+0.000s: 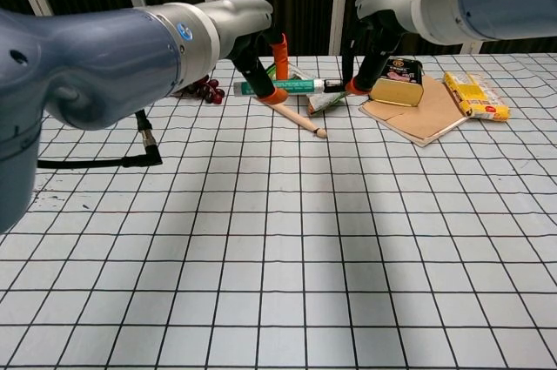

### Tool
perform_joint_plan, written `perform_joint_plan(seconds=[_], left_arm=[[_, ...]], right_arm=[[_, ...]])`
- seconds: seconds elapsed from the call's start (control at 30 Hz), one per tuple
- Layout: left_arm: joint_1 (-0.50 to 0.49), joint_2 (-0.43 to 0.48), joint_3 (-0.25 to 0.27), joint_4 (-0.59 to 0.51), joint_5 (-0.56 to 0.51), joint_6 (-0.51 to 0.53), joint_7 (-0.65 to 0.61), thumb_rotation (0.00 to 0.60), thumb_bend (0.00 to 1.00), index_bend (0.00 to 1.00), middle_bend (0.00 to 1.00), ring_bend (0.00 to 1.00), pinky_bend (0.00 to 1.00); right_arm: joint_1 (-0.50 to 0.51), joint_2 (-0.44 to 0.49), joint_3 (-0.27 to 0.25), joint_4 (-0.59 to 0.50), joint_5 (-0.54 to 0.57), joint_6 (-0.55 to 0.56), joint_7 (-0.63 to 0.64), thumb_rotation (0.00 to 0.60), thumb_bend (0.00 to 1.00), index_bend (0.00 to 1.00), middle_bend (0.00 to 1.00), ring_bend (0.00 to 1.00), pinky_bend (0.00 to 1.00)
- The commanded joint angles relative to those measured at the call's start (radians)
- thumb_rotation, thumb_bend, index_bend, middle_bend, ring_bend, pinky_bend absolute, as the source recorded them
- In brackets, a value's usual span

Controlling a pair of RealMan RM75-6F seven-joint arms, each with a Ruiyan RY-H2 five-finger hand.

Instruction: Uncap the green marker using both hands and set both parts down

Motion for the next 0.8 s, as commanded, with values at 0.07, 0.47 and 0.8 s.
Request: perform_joint_plan(seconds=[0.07,0.47,0.8], left_arm=[[0.000,-0.001,0.001,0.002,0.001,-0.001,0.000,0.600,0.65,0.69,0.11,0.00,0.00],[0.011,0.004,0.008,-0.001,0.005,0.000,-0.004,0.600,0.65,0.69,0.11,0.00,0.00],[0.035,0.029,0.014,-0.022,0.014,0.007,-0.018,0.600,0.65,0.69,0.11,0.00,0.00]], right_arm=[[0.000,0.000,0.000,0.001,0.001,-0.004,0.000,0.600,0.41,0.54,0.00,0.02,0.00],[-0.007,-0.002,-0.002,0.003,-0.012,0.013,0.005,0.600,0.41,0.68,0.00,0.02,0.00],[-0.032,0.010,-0.010,0.008,-0.018,0.013,0.018,0.600,0.41,0.70,0.00,0.03,0.00]])
